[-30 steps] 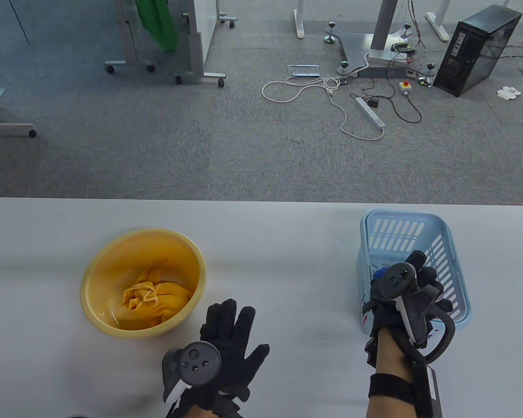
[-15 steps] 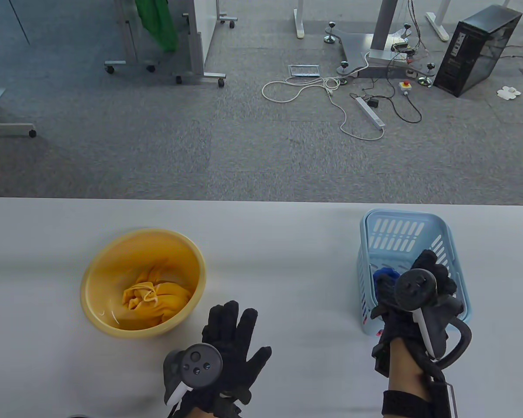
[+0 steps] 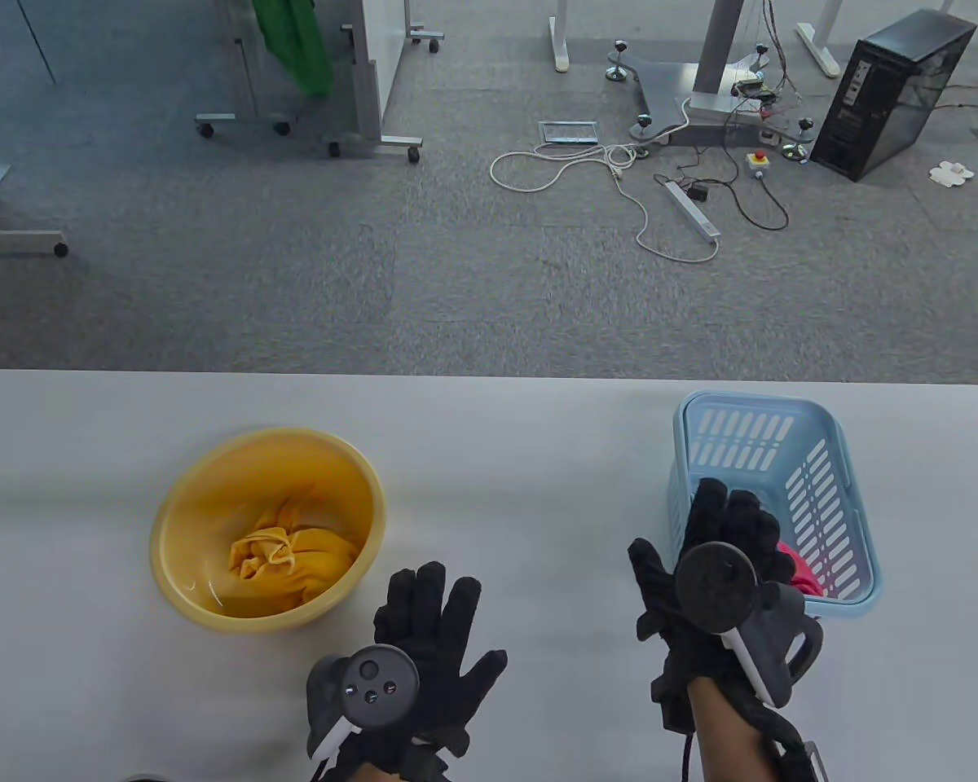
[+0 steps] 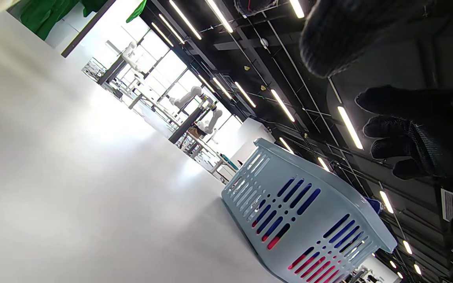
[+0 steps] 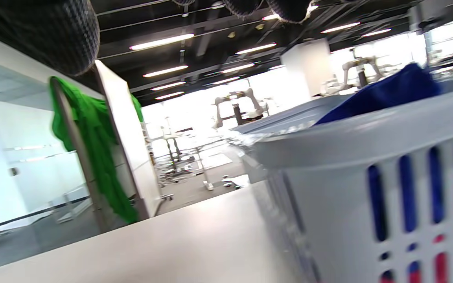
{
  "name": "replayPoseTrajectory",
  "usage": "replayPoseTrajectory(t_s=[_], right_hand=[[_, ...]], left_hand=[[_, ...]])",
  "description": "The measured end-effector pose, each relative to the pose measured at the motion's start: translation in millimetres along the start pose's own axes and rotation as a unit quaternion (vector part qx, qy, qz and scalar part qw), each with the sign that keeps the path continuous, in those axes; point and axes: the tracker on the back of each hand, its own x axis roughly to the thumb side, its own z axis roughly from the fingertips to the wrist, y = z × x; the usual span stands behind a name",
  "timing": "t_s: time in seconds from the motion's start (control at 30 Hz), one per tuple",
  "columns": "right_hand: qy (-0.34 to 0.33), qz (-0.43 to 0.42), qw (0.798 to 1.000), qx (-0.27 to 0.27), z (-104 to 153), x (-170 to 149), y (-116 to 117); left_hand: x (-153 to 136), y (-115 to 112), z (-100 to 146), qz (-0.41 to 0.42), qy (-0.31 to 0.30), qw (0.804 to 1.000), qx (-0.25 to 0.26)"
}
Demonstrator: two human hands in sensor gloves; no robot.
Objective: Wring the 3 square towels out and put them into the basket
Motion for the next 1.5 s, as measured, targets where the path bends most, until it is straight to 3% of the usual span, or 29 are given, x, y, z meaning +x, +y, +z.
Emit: replayPoseTrajectory(t_s=[0.4,0.9,1.27,1.5], right_hand=[[-0.122,-0.051,0.991,0.029,42,36,55],[-0.125,-0.118,0.984,0.04,61,41,103],[-0.124,-0.107,0.985,0.051,68,31,108],[-0.122,-0.13,0.983,0.049,70,33,106]], left_hand=[[-1,-4,-1,-0.029,0.002,1.0,-0.007],[-1,-6,0,-0.042,0.008,0.999,-0.015],[-9,-16,-1,-0.044,0.022,0.998,-0.035],[-7,2,-6,-0.042,0.006,0.999,0.013]])
